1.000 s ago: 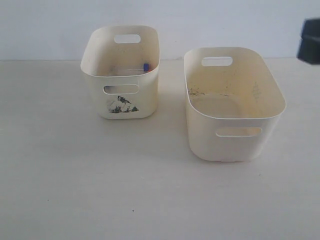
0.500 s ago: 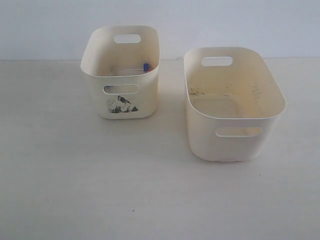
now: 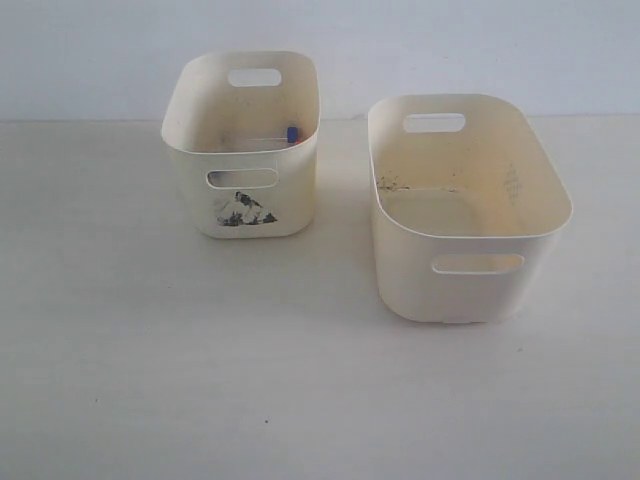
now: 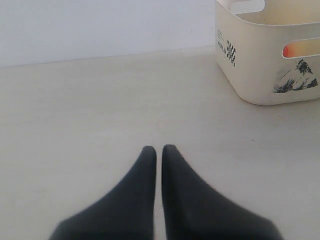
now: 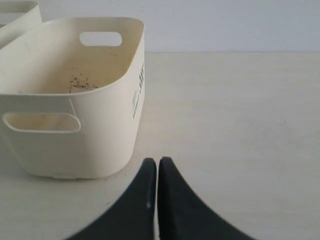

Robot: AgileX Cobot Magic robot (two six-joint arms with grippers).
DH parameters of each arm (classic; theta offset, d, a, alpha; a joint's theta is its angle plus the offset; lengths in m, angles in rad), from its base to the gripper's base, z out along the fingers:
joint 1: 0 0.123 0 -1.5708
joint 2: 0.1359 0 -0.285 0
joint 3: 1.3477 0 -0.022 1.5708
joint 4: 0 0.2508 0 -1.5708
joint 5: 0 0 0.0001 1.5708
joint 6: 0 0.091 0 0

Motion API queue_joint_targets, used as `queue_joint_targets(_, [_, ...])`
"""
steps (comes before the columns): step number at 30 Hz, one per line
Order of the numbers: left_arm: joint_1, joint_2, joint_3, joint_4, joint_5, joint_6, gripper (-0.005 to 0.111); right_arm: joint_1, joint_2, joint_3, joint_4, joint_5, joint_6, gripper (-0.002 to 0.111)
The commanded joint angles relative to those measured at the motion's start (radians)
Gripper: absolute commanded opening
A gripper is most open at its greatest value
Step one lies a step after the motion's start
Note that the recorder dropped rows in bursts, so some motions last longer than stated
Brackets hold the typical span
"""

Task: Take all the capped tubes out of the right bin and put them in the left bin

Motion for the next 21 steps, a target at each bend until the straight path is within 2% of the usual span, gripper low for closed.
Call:
queue_joint_targets(1, [-0.001, 0.000, -0.004, -0.011, -0.007, -0.010, 0.004, -0.003, -0.065, 0.000, -0.004, 0.078, -0.056, 0.001])
queue_joint_targets(6, [-0.001, 0.000, -0.004, -0.011, -0.007, -0.010, 0.004, -0.003, -0.145, 0.000, -0.004, 0.110, -0.060, 0.001])
queue_joint_targets(21, [-0.001, 0.000, -0.004, -0.011, -0.007, -0.010, 0.004, -0.003, -0.146, 0.000, -0.002, 0.110, -0.013, 0.001])
